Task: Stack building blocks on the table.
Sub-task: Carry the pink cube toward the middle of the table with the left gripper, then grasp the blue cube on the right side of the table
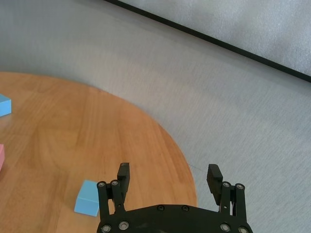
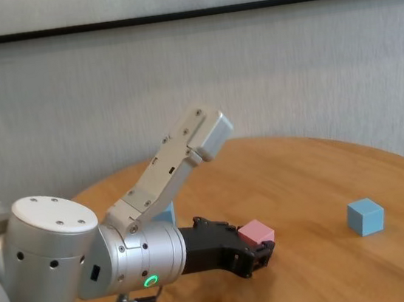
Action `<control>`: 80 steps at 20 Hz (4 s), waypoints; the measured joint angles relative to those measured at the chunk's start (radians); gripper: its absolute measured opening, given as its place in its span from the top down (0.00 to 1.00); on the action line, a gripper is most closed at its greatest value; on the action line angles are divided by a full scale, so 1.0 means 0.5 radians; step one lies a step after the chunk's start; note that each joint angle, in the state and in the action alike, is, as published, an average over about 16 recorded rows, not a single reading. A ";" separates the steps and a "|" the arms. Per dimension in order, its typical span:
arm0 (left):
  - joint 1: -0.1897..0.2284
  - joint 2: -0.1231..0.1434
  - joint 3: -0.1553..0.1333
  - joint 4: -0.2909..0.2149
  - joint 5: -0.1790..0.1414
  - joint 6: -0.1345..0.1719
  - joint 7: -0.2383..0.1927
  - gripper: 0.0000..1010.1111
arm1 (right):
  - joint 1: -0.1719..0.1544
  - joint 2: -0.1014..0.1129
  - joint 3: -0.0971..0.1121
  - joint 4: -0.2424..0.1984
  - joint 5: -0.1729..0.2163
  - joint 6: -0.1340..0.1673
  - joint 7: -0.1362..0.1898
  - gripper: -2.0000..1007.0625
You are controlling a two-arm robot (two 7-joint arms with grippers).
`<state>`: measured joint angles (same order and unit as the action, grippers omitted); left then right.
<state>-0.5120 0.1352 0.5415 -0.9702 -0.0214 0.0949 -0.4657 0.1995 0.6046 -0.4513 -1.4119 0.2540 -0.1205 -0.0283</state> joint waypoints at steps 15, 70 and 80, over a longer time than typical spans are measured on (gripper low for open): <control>-0.018 -0.013 0.011 0.052 -0.012 -0.002 0.006 0.57 | 0.000 0.000 0.000 0.000 0.000 0.000 0.000 0.00; 0.395 0.422 -0.383 -0.796 -0.080 0.122 0.239 0.01 | 0.050 -0.342 0.000 0.054 0.157 0.465 0.112 0.00; 0.392 0.419 -0.381 -0.792 -0.080 0.120 0.239 0.01 | 0.117 -0.468 -0.003 0.192 0.107 0.509 0.097 0.00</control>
<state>-0.3159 0.3447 0.3510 -1.3661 -0.0615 0.1549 -0.3461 0.2578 0.3705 -0.4528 -1.3157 0.3074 0.1341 0.0202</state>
